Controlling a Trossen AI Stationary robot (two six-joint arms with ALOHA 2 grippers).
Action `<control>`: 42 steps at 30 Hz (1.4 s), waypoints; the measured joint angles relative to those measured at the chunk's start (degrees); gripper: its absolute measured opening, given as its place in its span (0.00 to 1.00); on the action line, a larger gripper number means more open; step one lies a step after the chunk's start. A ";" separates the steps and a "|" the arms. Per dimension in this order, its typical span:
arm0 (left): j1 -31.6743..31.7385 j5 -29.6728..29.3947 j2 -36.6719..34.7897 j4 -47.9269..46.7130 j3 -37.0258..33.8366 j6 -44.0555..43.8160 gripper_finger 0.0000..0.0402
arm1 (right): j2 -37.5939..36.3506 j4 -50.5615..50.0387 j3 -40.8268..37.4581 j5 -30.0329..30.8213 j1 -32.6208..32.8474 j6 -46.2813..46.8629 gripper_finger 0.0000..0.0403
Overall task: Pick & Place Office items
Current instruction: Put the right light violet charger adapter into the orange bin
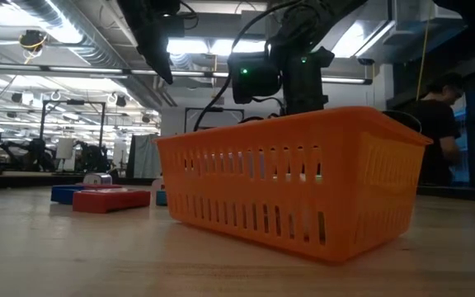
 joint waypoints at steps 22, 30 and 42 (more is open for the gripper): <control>-0.02 -0.03 0.00 0.23 0.00 -0.48 0.52 | -15.41 -0.92 11.22 5.34 10.09 6.97 0.52; -0.02 0.00 0.00 1.07 0.00 -0.46 0.52 | -9.79 2.72 11.23 -0.29 20.46 16.83 0.52; -0.04 -0.02 0.00 0.94 0.00 -0.46 0.52 | -3.65 7.19 11.30 -2.91 23.52 17.93 0.53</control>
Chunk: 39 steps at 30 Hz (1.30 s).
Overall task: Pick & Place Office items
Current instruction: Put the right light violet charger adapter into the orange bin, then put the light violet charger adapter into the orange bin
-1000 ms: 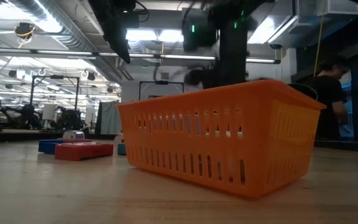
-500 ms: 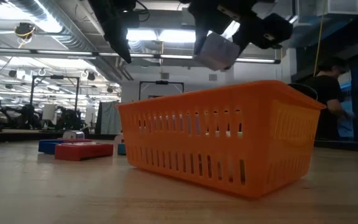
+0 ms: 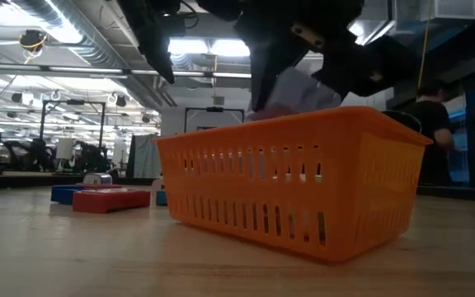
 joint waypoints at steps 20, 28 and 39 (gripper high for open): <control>-0.46 -3.91 0.00 2.72 5.45 1.07 0.52 | -4.91 10.44 0.00 19.14 -0.52 -7.72 0.62; -2.18 -9.66 -0.05 8.89 18.90 -0.96 0.52 | -8.05 10.49 0.07 22.48 -9.16 -26.32 0.44; -2.17 -16.50 0.40 -0.11 25.27 -7.33 0.49 | -8.26 28.94 3.37 3.59 -30.60 -53.56 0.39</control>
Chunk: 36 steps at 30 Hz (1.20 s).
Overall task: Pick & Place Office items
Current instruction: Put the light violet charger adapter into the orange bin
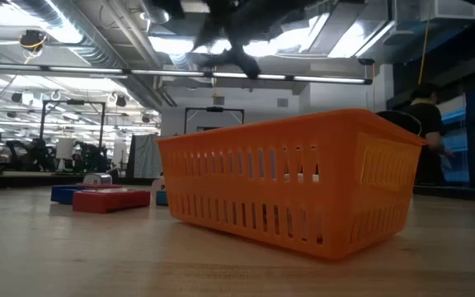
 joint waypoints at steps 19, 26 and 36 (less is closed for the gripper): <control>-25.76 -0.95 6.81 -4.53 -26.30 -6.92 0.61 | -1.73 -29.07 37.00 -5.42 -9.77 -29.06 0.51; -26.31 -3.38 16.52 2.73 -29.55 -7.87 0.64 | -5.87 -31.16 36.50 -5.63 -10.04 -28.68 0.52; -20.13 -0.25 26.89 5.02 -22.80 -8.21 0.70 | -6.32 -31.70 36.43 -5.63 -8.73 -28.64 0.52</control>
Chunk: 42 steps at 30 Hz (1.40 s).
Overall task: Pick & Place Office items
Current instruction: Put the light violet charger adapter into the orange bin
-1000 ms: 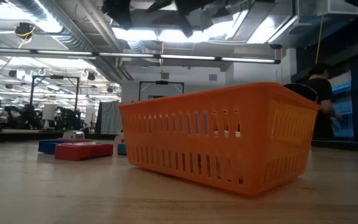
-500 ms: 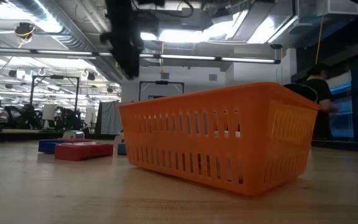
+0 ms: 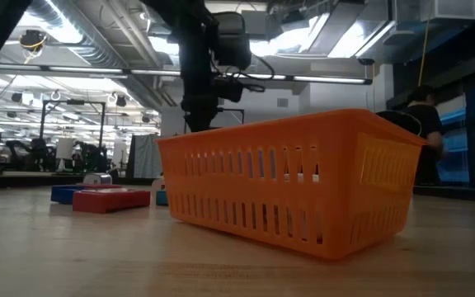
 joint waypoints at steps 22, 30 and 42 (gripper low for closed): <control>1.51 8.49 0.97 -3.63 0.88 -1.52 0.70 | 1.64 7.33 -0.04 -2.89 2.06 -4.51 0.52; 2.52 9.50 5.37 -2.59 0.37 -1.50 0.69 | 1.64 7.72 -0.04 -2.57 2.76 -4.55 0.52; 3.23 10.15 11.53 -0.70 0.37 -1.30 0.66 | 1.64 7.45 -0.04 -1.01 2.77 -4.24 0.52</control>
